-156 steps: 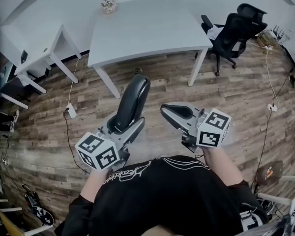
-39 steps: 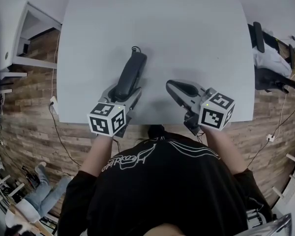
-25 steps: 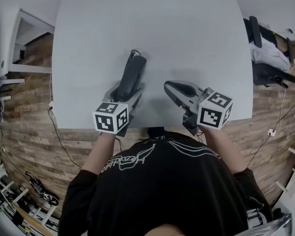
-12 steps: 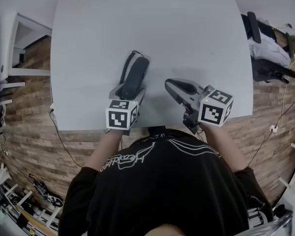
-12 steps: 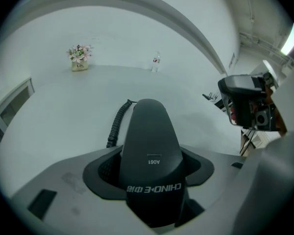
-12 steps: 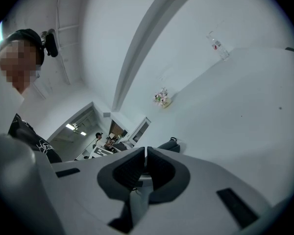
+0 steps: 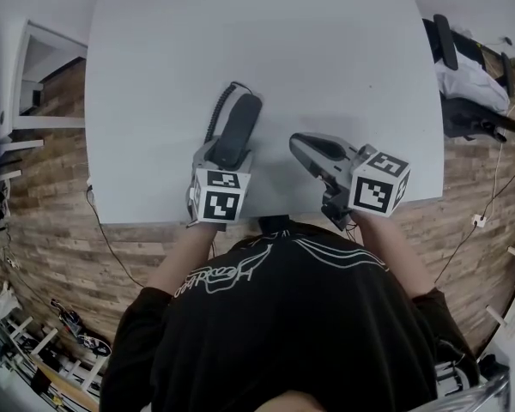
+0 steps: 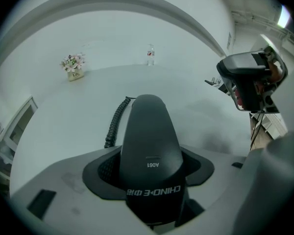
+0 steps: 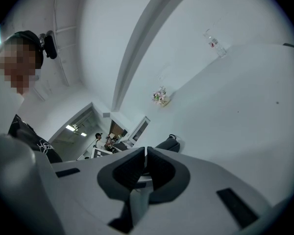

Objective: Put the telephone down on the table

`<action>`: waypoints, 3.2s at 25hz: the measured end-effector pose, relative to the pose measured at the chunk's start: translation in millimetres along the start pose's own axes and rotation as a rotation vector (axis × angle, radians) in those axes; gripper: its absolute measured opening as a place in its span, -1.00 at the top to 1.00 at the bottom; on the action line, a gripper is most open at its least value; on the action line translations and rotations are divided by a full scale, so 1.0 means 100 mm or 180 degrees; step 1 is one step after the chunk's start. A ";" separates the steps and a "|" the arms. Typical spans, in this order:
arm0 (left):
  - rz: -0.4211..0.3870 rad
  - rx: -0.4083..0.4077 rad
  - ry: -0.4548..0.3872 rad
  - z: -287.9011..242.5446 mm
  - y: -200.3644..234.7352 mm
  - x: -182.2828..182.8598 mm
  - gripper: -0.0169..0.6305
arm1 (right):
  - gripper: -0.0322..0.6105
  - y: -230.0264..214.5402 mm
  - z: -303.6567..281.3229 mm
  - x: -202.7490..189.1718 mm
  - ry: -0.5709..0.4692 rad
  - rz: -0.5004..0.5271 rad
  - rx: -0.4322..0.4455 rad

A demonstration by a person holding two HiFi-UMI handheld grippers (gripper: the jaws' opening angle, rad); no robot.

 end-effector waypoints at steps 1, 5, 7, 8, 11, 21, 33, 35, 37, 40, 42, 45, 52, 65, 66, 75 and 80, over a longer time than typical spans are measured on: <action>-0.0007 -0.0002 -0.0009 0.00 0.00 0.00 0.07 | 0.77 0.00 -0.01 -0.01 0.0015 -0.0002 0.0001; -0.0026 -0.0009 -0.0047 0.01 0.01 -0.01 0.07 | 0.77 0.02 -0.05 -0.03 0.0036 0.0006 0.0021; -0.0012 -0.0004 -0.0037 0.02 0.01 -0.02 0.07 | 0.77 0.04 -0.07 -0.04 0.0032 -0.0001 0.0044; -0.0015 -0.0003 -0.0048 0.03 0.01 -0.02 0.07 | 0.77 0.06 -0.07 -0.04 0.0030 -0.0006 0.0055; 0.0002 -0.0003 -0.0176 0.06 0.01 0.00 0.07 | 0.77 0.07 -0.05 -0.07 0.0054 0.0013 0.0055; 0.0279 -0.0375 -0.0683 0.69 0.15 0.04 0.06 | 0.77 0.38 -0.10 -0.21 0.0090 0.0239 0.0043; 0.0558 -0.1366 -0.1625 2.25 -0.14 -0.08 0.35 | 0.77 1.36 0.08 -0.51 -0.0043 0.0676 0.0174; 0.0466 -0.1395 -0.1743 2.50 -0.21 -0.16 0.54 | 0.77 1.59 0.13 -0.61 -0.0082 0.0768 0.0215; 0.0320 -0.1402 -0.1814 2.75 -0.32 -0.25 0.71 | 0.77 1.84 0.23 -0.72 -0.0162 0.0787 0.0301; 0.0193 -0.1457 -0.1910 3.13 -0.49 -0.40 0.85 | 0.77 2.20 0.39 -0.85 -0.0317 0.0852 0.0425; 0.0182 -0.1485 -0.2011 3.36 -0.58 -0.53 0.90 | 0.77 2.43 0.48 -0.95 -0.0419 0.0932 0.0478; 0.0114 -0.1462 -0.2104 3.63 -0.70 -0.75 0.92 | 0.77 2.76 0.60 -1.15 -0.0550 0.1036 0.0556; 0.0079 -0.1609 -0.2275 4.04 -0.94 -1.16 0.92 | 0.77 3.26 0.82 -1.63 -0.0579 0.1241 0.0557; 0.0056 -0.1711 -0.2553 4.41 -1.02 -1.59 0.92 | 0.77 3.80 0.85 -2.00 -0.0526 0.1527 0.0512; 0.0117 -0.1669 -0.2569 4.41 -0.98 -1.61 0.92 | 0.77 3.82 0.85 -2.01 -0.0522 0.1514 0.0509; 0.0486 -0.1695 -0.2518 4.25 -0.88 -1.80 0.92 | 0.77 3.72 0.92 -2.19 -0.0435 0.1392 0.0320; 0.0537 -0.1713 -0.2430 4.15 -0.89 -1.82 0.92 | 0.77 3.66 0.92 -2.21 -0.0453 0.1361 0.0285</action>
Point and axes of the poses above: the fingertips, and each gripper's own axes: z backward along the fingers, y to its left, x out of its top, the point moved 5 cm from there along z, backward along the fingers
